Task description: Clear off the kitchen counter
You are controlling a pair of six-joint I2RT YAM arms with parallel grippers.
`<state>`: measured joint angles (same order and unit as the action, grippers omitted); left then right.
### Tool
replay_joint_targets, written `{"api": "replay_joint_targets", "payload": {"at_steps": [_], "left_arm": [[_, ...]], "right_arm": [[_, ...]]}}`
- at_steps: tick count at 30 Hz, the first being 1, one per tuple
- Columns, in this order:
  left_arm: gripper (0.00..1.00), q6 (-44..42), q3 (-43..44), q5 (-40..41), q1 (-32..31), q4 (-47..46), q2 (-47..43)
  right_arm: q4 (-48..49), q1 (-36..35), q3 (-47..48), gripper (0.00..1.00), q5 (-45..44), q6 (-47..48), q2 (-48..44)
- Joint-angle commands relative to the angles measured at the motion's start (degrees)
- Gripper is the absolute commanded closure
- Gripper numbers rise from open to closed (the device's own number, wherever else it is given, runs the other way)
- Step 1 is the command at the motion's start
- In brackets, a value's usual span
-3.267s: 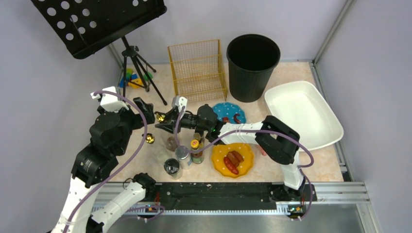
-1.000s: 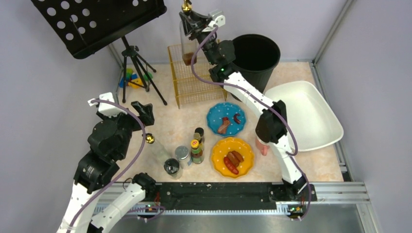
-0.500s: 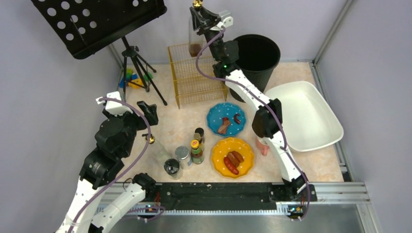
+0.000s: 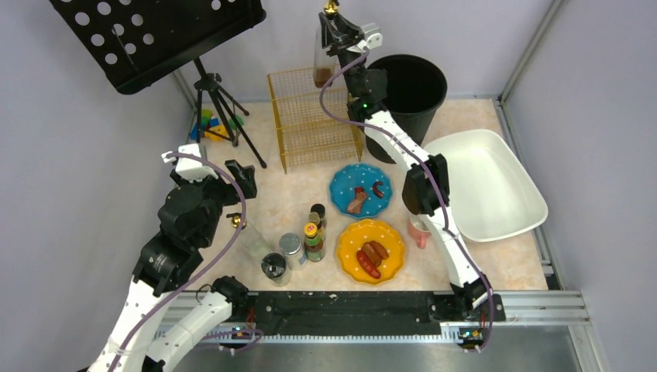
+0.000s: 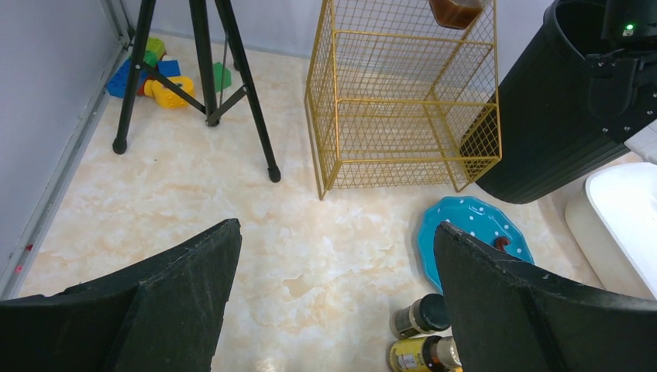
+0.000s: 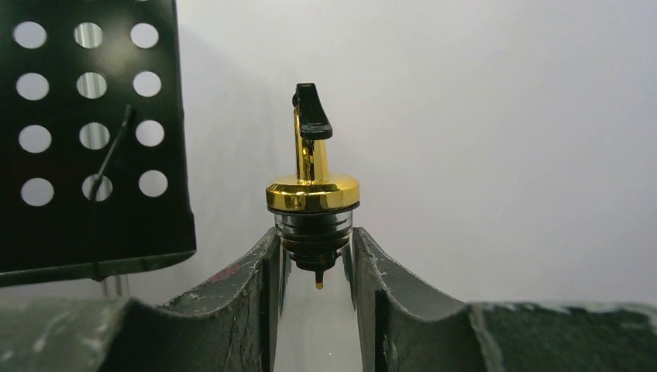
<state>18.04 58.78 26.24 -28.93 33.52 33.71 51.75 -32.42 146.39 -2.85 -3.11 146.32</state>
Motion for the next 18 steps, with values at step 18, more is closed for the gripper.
{"api": "replay_joint_targets", "payload": {"at_steps": [18], "left_arm": [[0.02,-0.36,-0.69,-2.13,1.01,-3.80,2.91]], "right_arm": [[8.03,2.71,3.38,1.00,1.33,-0.34,2.99]]}}
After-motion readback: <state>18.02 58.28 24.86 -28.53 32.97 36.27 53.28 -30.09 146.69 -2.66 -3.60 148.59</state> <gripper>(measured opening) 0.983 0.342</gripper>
